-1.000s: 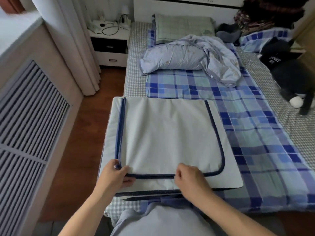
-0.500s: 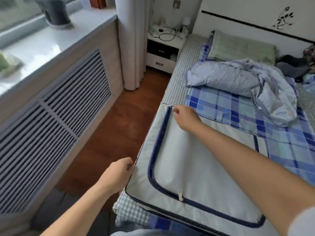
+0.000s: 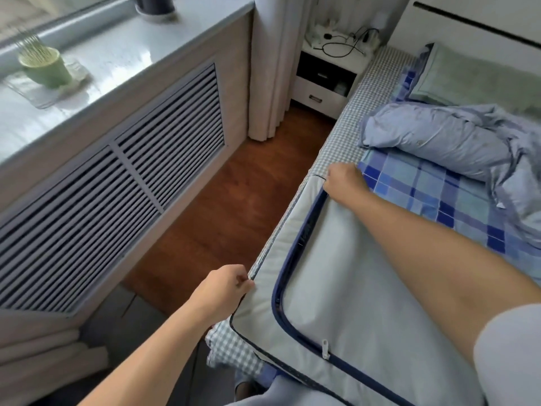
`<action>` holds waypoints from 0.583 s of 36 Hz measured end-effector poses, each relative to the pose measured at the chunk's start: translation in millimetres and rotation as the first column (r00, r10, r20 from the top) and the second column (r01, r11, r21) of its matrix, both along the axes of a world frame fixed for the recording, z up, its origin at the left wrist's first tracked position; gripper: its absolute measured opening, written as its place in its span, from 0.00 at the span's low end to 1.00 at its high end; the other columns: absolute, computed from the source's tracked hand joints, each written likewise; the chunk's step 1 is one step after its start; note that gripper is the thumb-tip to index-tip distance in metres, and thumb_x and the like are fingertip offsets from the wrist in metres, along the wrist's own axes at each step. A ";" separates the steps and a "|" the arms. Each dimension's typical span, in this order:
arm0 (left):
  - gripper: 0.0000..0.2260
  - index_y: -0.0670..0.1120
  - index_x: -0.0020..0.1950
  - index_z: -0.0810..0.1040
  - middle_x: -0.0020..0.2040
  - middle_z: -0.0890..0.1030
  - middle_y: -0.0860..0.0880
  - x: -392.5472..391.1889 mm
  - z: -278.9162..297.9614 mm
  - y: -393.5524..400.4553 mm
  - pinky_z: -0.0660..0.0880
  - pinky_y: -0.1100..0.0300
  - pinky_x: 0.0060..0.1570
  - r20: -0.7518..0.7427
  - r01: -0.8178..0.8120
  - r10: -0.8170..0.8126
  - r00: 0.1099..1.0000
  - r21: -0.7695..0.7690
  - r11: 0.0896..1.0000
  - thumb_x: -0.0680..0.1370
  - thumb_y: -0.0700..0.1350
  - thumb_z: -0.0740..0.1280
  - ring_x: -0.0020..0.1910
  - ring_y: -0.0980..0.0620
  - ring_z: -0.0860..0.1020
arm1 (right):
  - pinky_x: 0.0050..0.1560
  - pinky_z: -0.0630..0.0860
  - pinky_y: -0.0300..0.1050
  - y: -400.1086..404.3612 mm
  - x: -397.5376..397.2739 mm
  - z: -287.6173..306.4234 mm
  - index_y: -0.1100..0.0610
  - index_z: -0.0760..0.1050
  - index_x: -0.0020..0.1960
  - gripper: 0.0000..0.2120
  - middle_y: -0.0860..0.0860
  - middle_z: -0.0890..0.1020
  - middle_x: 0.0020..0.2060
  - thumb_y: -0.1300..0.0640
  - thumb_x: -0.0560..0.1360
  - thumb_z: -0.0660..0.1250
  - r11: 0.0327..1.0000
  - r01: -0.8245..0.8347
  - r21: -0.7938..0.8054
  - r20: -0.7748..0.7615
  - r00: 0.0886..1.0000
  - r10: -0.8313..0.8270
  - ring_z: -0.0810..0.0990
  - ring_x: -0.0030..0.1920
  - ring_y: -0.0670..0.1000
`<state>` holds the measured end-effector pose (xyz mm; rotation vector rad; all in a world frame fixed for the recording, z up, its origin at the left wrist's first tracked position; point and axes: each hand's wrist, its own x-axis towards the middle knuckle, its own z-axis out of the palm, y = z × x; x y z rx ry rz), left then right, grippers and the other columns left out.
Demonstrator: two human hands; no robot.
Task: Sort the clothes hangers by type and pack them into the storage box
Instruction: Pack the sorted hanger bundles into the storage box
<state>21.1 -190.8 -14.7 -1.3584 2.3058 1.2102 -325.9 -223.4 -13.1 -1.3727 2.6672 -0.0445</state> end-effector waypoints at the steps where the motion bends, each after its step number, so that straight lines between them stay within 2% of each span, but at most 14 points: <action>1: 0.11 0.50 0.42 0.75 0.39 0.80 0.51 0.2 -0.2 0.1 0.75 0.58 0.32 0.003 -0.001 0.001 1.000 -0.004 1.000 0.83 0.51 0.65 0.32 0.52 0.78 | 0.47 0.76 0.51 3.7 5.8 2.3 0.61 0.78 0.52 0.09 0.62 0.81 0.49 0.60 0.76 0.61 1.000 -0.031 -0.006 0.014 0.999 0.031 0.80 0.50 0.64; 3: 0.10 0.50 0.43 0.75 0.39 0.81 0.51 0.6 -1.5 0.5 0.74 0.57 0.33 0.006 -0.006 0.006 1.000 -0.009 1.000 0.83 0.51 0.65 0.33 0.51 0.79 | 0.45 0.74 0.51 18.0 21.3 5.6 0.60 0.78 0.49 0.09 0.62 0.81 0.47 0.59 0.77 0.60 0.995 -0.104 -0.002 0.053 0.993 0.104 0.80 0.48 0.63; 5: 0.10 0.50 0.43 0.75 0.39 0.81 0.50 1.2 -2.1 0.9 0.75 0.56 0.32 -0.007 -0.021 0.021 1.000 -0.003 1.000 0.83 0.51 0.65 0.33 0.50 0.79 | 0.43 0.71 0.48 39.7 40.1 5.5 0.58 0.78 0.47 0.08 0.60 0.82 0.45 0.56 0.77 0.61 0.989 -0.147 -0.006 0.150 0.978 0.146 0.80 0.47 0.62; 7: 0.10 0.51 0.42 0.76 0.39 0.80 0.51 0.7 -1.9 1.7 0.78 0.54 0.34 -0.023 -0.027 0.027 0.999 0.003 1.000 0.83 0.52 0.65 0.33 0.51 0.80 | 0.43 0.72 0.46 66.9 65.7 2.4 0.55 0.78 0.46 0.07 0.57 0.83 0.43 0.55 0.76 0.63 0.979 -0.200 -0.030 0.270 0.942 0.200 0.80 0.46 0.59; 11: 0.09 0.52 0.43 0.77 0.39 0.80 0.52 -0.2 -2.6 2.8 0.78 0.53 0.39 -0.027 -0.025 0.024 0.999 -0.018 1.000 0.82 0.52 0.66 0.37 0.51 0.79 | 0.46 0.75 0.46 121.2 133.3 0.9 0.53 0.78 0.45 0.06 0.50 0.83 0.41 0.54 0.76 0.64 0.899 -0.436 -0.035 0.503 0.770 0.393 0.79 0.44 0.52; 13: 0.08 0.51 0.44 0.76 0.39 0.80 0.52 -1.5 -2.4 4.9 0.77 0.54 0.41 -0.013 -0.005 0.004 1.000 -0.049 0.999 0.81 0.51 0.66 0.38 0.52 0.78 | 0.43 0.74 0.49 141.0 151.9 -2.0 0.53 0.72 0.43 0.03 0.50 0.79 0.38 0.58 0.75 0.62 0.869 -0.492 -0.057 0.540 0.717 0.441 0.76 0.40 0.53; 15: 0.06 0.51 0.46 0.76 0.40 0.79 0.53 -4.3 -1.2 9.4 0.74 0.56 0.38 0.010 0.015 -0.014 1.000 -0.078 0.997 0.81 0.49 0.65 0.38 0.54 0.77 | 0.41 0.72 0.50 153.8 154.1 -2.2 0.54 0.67 0.42 0.05 0.50 0.76 0.36 0.62 0.74 0.61 0.869 -0.488 -0.082 0.538 0.712 0.451 0.73 0.38 0.54; 17: 0.05 0.51 0.46 0.74 0.40 0.79 0.52 -7.7 0.3 15.4 0.73 0.55 0.37 0.029 0.013 -0.010 1.000 -0.114 0.993 0.81 0.47 0.62 0.38 0.51 0.77 | 0.42 0.73 0.50 158.5 151.0 -1.9 0.53 0.68 0.42 0.06 0.49 0.77 0.37 0.63 0.74 0.62 0.886 -0.456 -0.088 0.554 0.717 0.423 0.74 0.39 0.53; 21: 0.04 0.49 0.47 0.71 0.38 0.76 0.52 -9.4 -1.8 21.6 0.73 0.52 0.38 0.064 0.045 -0.030 0.997 -0.232 0.972 0.81 0.46 0.59 0.35 0.49 0.74 | 0.45 0.73 0.47 143.8 161.0 -1.3 0.51 0.71 0.44 0.05 0.46 0.78 0.37 0.57 0.78 0.62 0.933 -0.351 -0.081 0.557 0.760 0.335 0.76 0.41 0.51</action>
